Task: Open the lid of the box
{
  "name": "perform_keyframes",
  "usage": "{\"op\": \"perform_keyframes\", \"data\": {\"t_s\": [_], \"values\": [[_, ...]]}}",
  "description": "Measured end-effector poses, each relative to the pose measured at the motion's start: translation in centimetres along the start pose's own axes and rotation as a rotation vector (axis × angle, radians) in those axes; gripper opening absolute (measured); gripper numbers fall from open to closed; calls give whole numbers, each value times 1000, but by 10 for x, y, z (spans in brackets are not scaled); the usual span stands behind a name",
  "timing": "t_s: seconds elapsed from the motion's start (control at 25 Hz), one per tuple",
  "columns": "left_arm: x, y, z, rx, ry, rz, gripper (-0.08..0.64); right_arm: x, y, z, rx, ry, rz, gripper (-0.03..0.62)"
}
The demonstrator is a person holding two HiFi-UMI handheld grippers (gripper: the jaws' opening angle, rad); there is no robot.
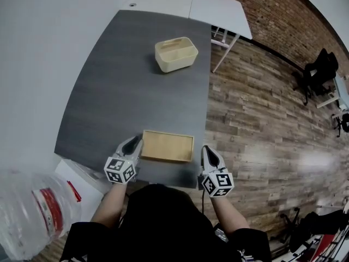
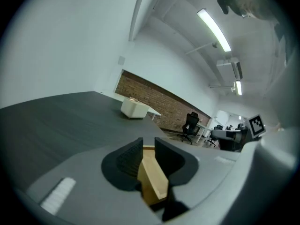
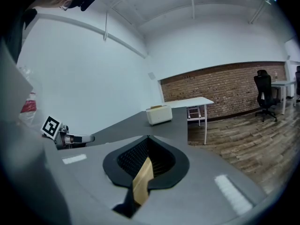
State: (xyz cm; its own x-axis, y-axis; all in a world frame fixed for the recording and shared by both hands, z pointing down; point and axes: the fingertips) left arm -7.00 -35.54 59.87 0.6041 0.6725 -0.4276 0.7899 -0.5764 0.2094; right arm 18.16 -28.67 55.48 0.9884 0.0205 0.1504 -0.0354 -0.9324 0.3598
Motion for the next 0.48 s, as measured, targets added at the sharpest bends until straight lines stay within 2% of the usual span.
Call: {"op": "perform_keyframes", "data": {"t_s": [0.2,0.48], "values": [[-13,6,-20,-53,-69,16,80,-2,6,-15,-48,8,-27,3],[-14,14,-27,-82,-101,-24,92,-5,9,-29,-87,17,-56,3]]}}
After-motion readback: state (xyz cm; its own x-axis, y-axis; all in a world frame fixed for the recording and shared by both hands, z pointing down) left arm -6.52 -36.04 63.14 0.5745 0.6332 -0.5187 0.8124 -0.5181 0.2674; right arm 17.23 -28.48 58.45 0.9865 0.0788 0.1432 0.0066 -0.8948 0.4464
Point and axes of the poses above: the fingertips, and each gripper's own axes: y forward along the fingers, x to its right, z out of its top, and after that the axes turned 12 degrees about -z, right-handed
